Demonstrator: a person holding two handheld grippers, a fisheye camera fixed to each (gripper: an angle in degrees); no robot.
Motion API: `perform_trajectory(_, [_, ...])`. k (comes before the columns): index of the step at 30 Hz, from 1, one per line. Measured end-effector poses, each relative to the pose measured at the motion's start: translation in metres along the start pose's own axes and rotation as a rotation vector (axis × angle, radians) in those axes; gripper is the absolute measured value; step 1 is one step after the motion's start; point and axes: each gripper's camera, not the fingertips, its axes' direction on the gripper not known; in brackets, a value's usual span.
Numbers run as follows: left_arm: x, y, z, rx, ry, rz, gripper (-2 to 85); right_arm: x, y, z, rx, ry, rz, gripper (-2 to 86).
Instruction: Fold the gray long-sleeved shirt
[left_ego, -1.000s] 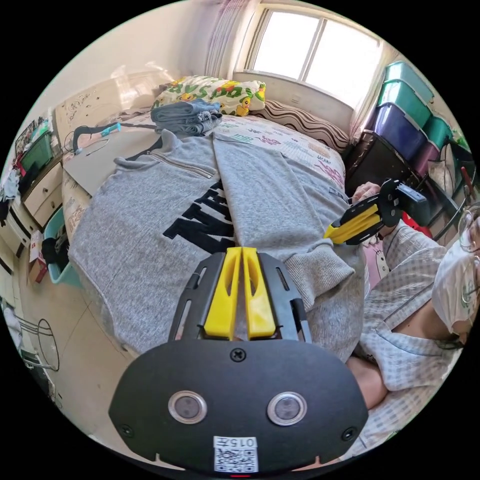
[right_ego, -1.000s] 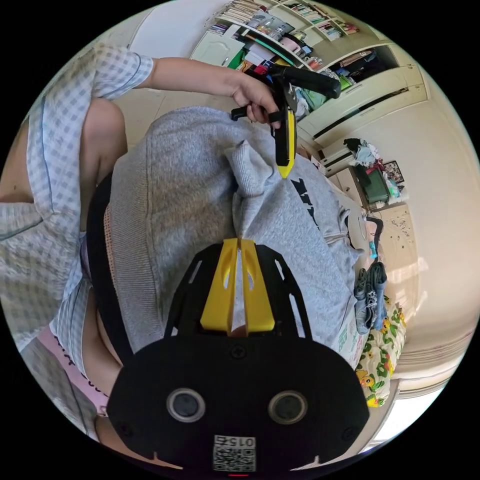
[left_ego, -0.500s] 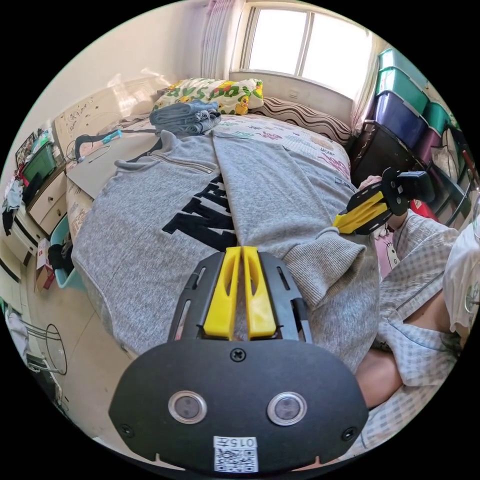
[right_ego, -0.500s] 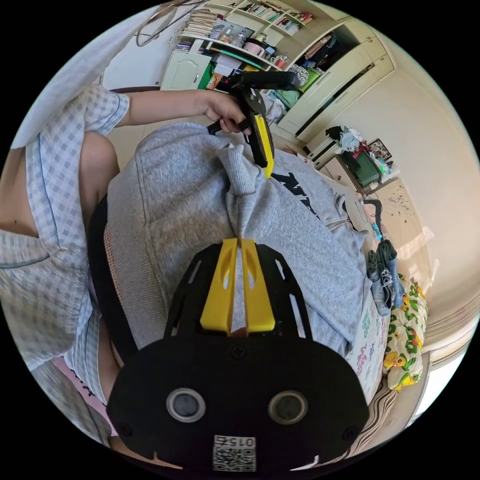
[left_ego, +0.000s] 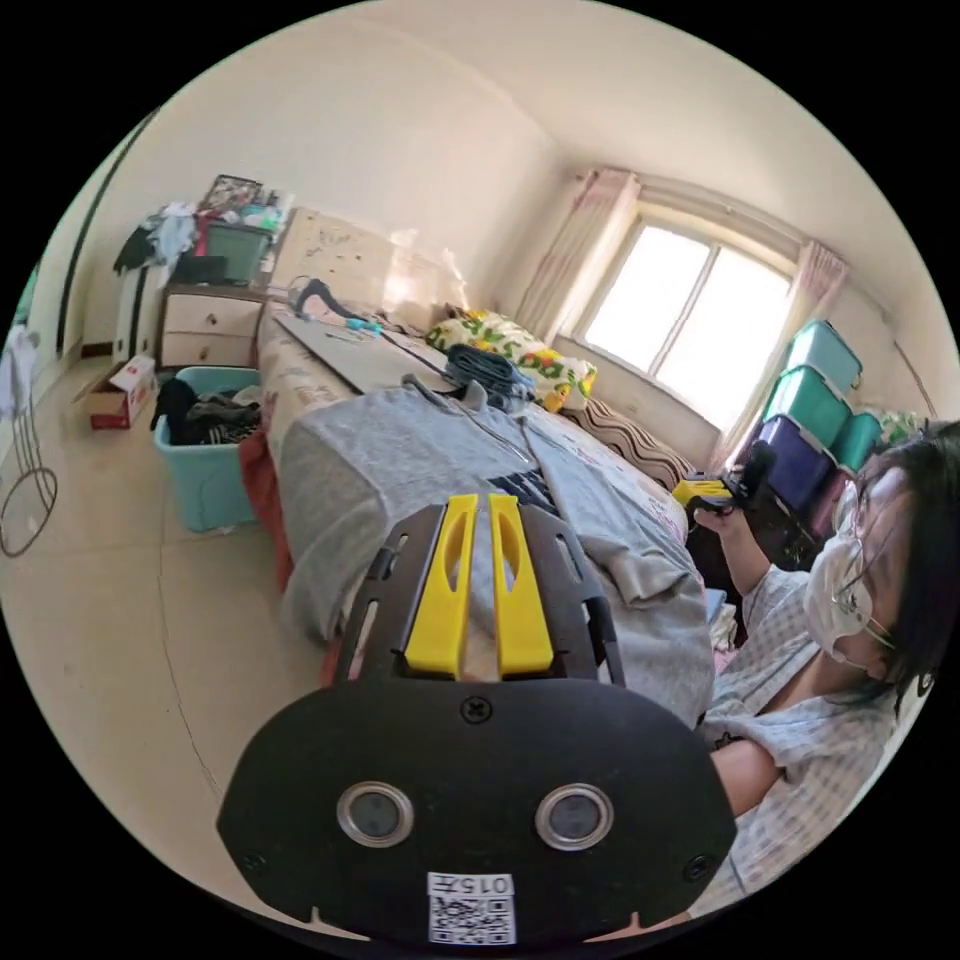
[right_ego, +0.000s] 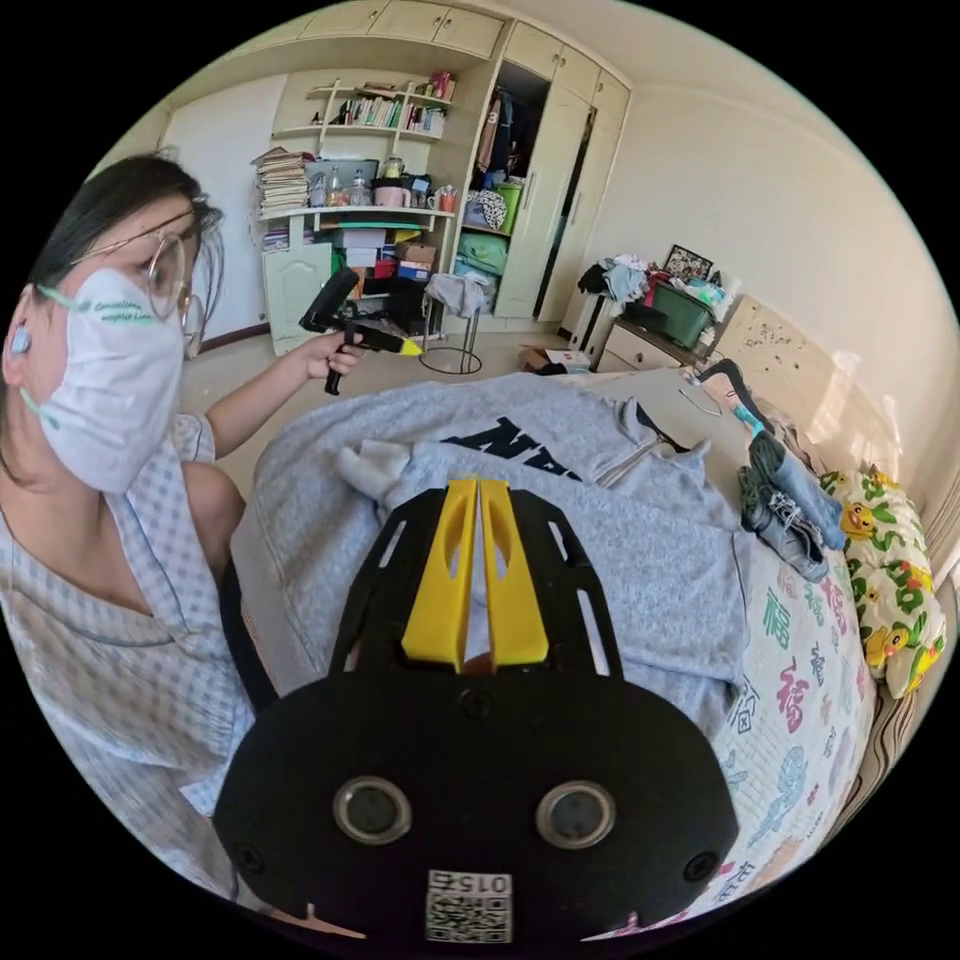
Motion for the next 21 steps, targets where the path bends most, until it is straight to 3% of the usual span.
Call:
perform_trajectory(4, [-0.082,0.085,-0.021,0.148,-0.089,-0.223,4.7,0.005,-0.065,0.063,-0.027,-0.019,-0.133,2.3])
perform_trajectory(7, [-0.118,0.132,-0.004,0.147,-0.128,-0.296,8.4,0.011,-0.12,0.127,-0.056,-0.051,-0.192,5.4])
perform_trajectory(13, [-0.129,0.207,0.054,0.009,-0.098,-0.205,17.9,0.021,-0.197,0.258,-0.182,-0.253,-0.172,9.6])
perform_trajectory(17, [-0.108,0.281,0.074,-0.033,-0.152,-0.157,20.3,-0.004,-0.231,0.313,-0.257,-0.23,-0.293,11.5])
perform_trajectory(21, [-0.094,0.318,0.111,-0.099,-0.194,-0.156,20.9,-0.051,-0.245,0.382,-0.456,-0.146,-0.475,13.7])
